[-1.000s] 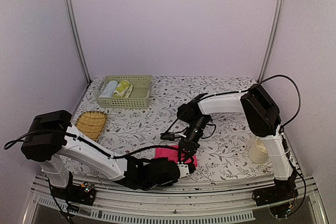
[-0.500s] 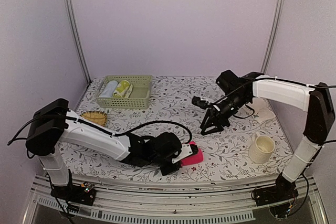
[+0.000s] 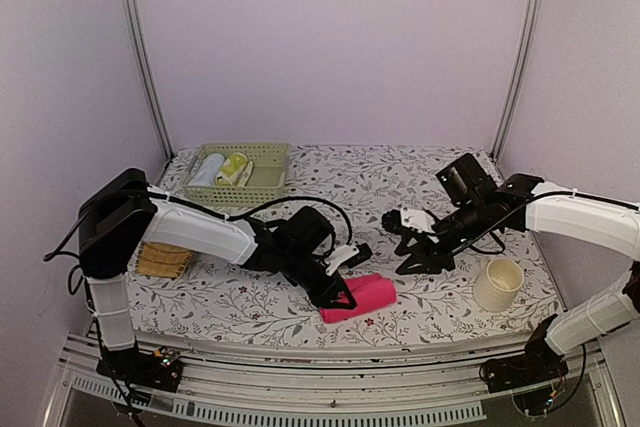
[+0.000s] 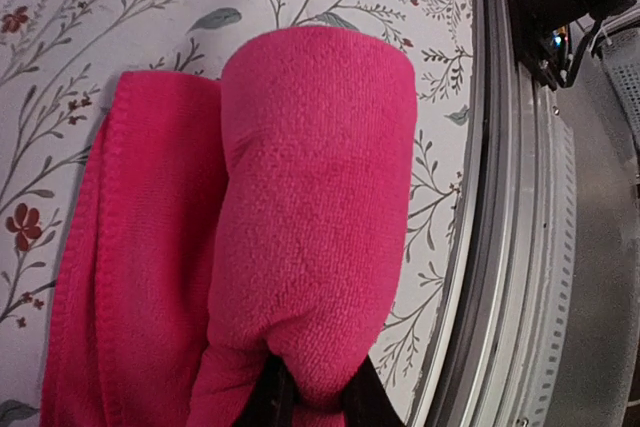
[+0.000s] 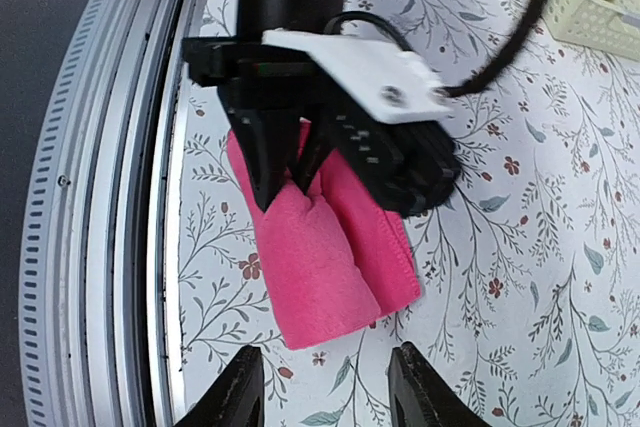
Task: Roll the towels
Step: Roll the towel at the center of the board.
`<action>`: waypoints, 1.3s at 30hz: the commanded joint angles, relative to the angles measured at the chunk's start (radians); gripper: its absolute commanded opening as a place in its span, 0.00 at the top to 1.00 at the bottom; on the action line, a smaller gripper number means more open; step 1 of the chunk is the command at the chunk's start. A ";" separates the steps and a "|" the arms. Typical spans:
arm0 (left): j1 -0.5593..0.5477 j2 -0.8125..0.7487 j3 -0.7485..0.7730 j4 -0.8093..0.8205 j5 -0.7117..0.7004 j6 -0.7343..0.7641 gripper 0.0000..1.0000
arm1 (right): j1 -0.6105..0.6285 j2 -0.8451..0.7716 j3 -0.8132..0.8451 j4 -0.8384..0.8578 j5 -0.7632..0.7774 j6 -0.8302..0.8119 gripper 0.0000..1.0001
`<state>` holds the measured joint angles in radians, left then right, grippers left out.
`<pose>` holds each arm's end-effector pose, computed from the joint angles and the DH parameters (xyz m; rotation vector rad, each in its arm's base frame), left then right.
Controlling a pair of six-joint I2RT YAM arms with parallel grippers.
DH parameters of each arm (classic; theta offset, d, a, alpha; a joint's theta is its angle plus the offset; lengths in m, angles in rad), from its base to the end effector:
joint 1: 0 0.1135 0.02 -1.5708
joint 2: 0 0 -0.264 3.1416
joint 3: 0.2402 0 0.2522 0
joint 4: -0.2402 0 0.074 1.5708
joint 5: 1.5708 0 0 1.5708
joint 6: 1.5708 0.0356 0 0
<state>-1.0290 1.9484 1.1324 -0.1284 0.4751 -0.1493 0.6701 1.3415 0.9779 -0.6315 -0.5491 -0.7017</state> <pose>0.1876 -0.3432 0.1360 1.3387 2.3484 -1.0274 0.1978 0.1804 0.2520 -1.7294 1.7867 0.6863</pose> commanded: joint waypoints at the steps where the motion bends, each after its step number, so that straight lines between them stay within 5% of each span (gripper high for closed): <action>1: 0.038 0.104 -0.053 -0.145 0.212 -0.102 0.98 | 0.144 0.017 -0.044 0.088 0.186 -0.063 0.55; 10: 0.092 0.138 -0.091 -0.071 0.297 -0.160 1.00 | 0.344 0.135 -0.098 0.288 0.424 -0.112 0.53; 25: 0.147 0.145 -0.037 -0.109 0.278 -0.125 1.00 | 0.419 0.309 -0.152 0.361 0.454 -0.118 0.55; 32: 0.161 -0.009 -0.044 -0.098 0.076 -0.085 0.65 | 0.418 0.368 -0.158 0.280 0.414 -0.091 0.79; 39: 0.156 -0.315 -0.277 0.118 -0.176 -0.105 0.44 | 0.345 0.404 -0.092 0.153 0.227 -0.034 0.88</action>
<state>-0.8906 1.7767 0.9730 -0.1024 0.5217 -0.2504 1.0531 1.6585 0.8871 -0.2466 -0.1463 -0.7868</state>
